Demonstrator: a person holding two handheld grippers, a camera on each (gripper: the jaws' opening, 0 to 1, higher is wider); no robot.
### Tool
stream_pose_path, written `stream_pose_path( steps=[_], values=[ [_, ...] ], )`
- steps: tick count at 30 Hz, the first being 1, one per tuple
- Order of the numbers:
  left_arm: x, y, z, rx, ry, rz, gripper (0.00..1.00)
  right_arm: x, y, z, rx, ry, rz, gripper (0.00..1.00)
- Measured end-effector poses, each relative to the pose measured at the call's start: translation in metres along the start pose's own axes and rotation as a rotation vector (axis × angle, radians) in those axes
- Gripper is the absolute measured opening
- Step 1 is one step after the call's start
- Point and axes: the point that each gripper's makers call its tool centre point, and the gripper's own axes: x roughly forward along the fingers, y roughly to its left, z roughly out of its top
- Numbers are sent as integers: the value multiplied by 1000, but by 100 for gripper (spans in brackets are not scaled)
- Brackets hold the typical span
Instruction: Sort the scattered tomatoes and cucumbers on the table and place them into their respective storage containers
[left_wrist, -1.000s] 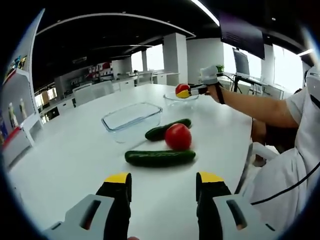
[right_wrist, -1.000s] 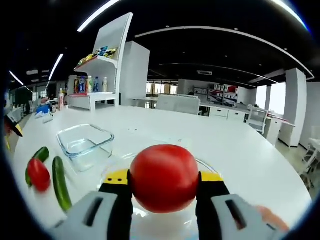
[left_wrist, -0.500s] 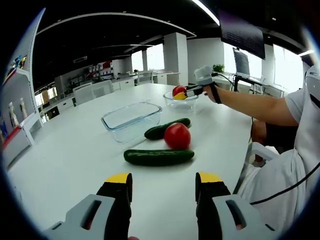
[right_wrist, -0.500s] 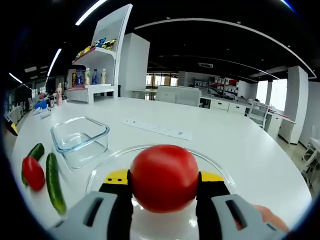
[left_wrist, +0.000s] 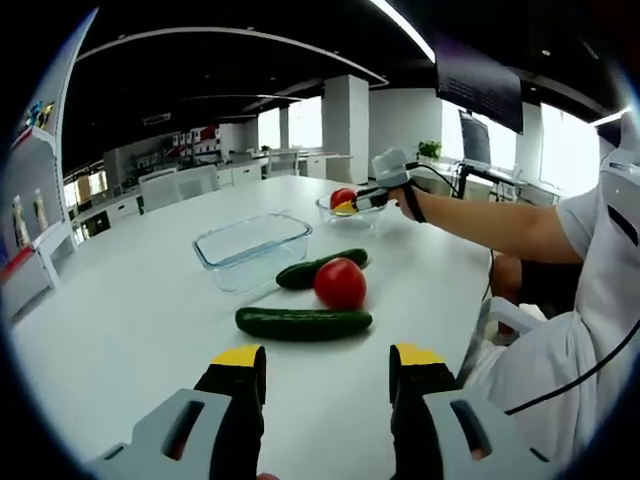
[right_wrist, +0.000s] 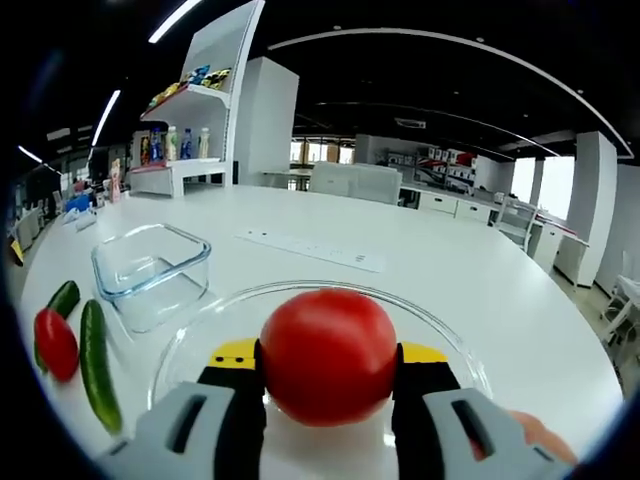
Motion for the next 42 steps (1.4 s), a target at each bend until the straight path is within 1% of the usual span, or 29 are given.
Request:
stream_pose_path(
  steps=[2,6,10,13,14,15,19,21,26,28,30,32,33,35,38,39,42],
  values=[
    [1,0,-2,-1,5,1,49,0,0,-2,31,4,-3,48],
    [3,0,-5,-15,15,-6,49,1,6,-3,16,0,-6,48],
    [4,-1,-5,-12,15,-8,49,2,8,-2,32,-12,-9,49],
    [3,0,-6,-12,16,-6,49,3,8,-6,40,-1,-14,49],
    [4,0,-7,-12,17,-6,49,2,9,-6,30,-1,-19,49],
    [4,-1,-8,-14,19,-7,49,2,9,-2,30,-22,-25,49],
    [4,-1,-9,-13,22,-8,49,5,6,1,-24,-28,-19,49],
    [4,-1,-9,-13,21,-6,49,5,7,0,-37,-25,-14,50],
    [4,-1,-11,-13,23,-8,49,-1,5,5,-93,-28,-12,49],
    [4,-2,-11,-13,22,-12,49,-5,5,9,-92,-36,-8,48],
    [4,-3,-12,-12,26,-16,49,-7,8,13,-55,-50,11,48],
    [5,-4,-13,-11,31,-18,49,-8,9,16,-62,-58,9,49],
    [5,-4,-13,-11,31,-18,49,-8,9,16,-77,-56,14,51],
    [4,-4,-12,-11,29,-18,49,-8,7,17,-86,-60,2,50],
    [4,-4,-13,-10,30,-20,49,-8,7,15,-87,-52,10,52],
    [4,-5,-13,-10,32,-20,49,-7,7,14,-83,-50,14,50],
    [4,-4,-15,-11,36,-20,49,-1,-1,16,-91,-47,14,50]
  ],
)
